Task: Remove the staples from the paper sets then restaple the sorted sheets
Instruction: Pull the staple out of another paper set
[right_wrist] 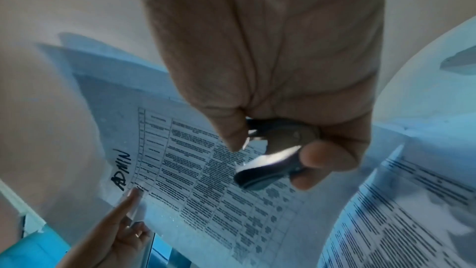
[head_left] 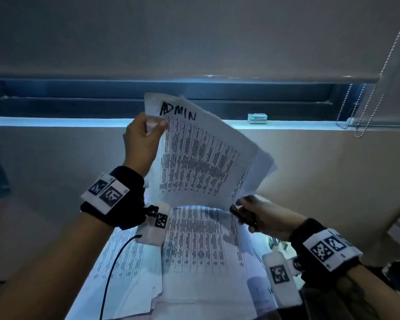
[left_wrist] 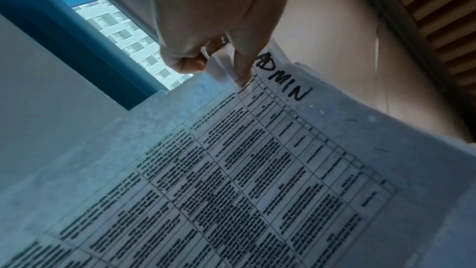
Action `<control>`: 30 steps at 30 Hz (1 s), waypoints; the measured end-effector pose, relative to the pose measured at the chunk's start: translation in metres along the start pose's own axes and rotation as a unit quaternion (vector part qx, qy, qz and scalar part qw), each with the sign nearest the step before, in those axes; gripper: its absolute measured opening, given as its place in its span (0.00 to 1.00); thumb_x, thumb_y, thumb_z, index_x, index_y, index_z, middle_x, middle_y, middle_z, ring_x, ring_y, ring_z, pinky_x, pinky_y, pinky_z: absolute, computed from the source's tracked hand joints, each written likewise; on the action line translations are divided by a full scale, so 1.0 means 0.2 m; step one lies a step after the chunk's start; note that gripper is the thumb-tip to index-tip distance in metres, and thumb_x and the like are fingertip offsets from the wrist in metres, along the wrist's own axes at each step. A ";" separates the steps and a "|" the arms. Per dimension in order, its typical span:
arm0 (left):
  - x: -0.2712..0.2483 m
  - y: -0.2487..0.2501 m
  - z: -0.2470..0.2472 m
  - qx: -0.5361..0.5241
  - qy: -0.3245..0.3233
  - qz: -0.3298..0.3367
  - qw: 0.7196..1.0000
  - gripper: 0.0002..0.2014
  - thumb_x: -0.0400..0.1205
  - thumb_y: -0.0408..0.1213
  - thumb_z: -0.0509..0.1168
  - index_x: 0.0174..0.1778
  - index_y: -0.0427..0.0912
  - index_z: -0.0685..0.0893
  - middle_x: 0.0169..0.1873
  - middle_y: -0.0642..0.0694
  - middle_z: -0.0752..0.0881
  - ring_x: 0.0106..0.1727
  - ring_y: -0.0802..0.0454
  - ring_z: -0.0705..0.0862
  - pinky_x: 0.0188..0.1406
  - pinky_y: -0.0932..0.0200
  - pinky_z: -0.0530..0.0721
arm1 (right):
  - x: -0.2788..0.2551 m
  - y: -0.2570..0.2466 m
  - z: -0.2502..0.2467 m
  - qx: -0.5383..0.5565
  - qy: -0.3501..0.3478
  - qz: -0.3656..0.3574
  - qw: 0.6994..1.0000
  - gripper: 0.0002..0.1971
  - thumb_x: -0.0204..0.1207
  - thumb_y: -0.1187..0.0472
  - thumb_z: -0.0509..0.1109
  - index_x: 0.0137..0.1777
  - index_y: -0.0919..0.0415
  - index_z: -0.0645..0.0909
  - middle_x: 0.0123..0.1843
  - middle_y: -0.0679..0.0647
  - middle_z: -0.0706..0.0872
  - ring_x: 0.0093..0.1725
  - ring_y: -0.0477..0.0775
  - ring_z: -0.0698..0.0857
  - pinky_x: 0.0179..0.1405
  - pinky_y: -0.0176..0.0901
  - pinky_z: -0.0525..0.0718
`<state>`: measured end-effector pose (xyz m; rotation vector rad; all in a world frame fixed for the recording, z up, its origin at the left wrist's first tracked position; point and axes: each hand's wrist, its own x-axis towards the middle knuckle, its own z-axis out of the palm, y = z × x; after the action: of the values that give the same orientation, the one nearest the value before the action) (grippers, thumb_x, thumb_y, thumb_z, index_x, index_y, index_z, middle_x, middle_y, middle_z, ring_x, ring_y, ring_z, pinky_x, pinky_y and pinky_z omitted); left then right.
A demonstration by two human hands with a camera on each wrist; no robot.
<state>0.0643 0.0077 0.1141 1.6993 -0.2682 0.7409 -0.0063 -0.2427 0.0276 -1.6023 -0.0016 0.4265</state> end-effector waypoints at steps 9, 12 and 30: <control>0.00 0.08 0.05 -0.039 -0.026 0.022 0.999 0.04 0.78 0.38 0.69 0.46 0.46 0.82 0.49 0.42 0.88 0.53 0.46 0.86 0.58 0.48 0.83 | 0.02 -0.28 -0.10 -0.106 0.249 -0.204 0.941 0.12 0.85 0.52 0.56 0.40 0.54 0.72 0.43 0.57 0.78 0.31 0.47 0.76 0.24 0.34 0.70; 0.01 0.11 0.07 -0.042 -0.032 0.030 0.998 0.03 0.79 0.34 0.68 0.47 0.45 0.82 0.47 0.46 0.87 0.53 0.49 0.85 0.57 0.54 0.83 | 0.05 -0.39 -0.13 -0.131 0.309 -0.280 0.899 0.10 0.82 0.54 0.61 0.40 0.55 0.72 0.56 0.58 0.68 0.44 0.54 0.77 0.20 0.24 0.72; 0.10 0.36 0.07 0.554 -0.131 0.304 0.764 0.39 0.70 0.47 0.75 0.76 0.47 0.66 0.71 0.39 0.74 0.74 0.40 0.67 0.72 0.32 0.52 | 0.19 -0.56 0.02 -0.029 0.196 -0.385 0.901 0.09 0.83 0.60 0.61 0.40 0.54 0.70 0.45 0.53 0.81 0.42 0.41 0.85 0.30 0.27 0.80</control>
<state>0.0454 -0.0216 0.1820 2.9267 -0.6919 1.2833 0.0559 -0.2203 0.1248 -1.5808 -0.3340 -0.5180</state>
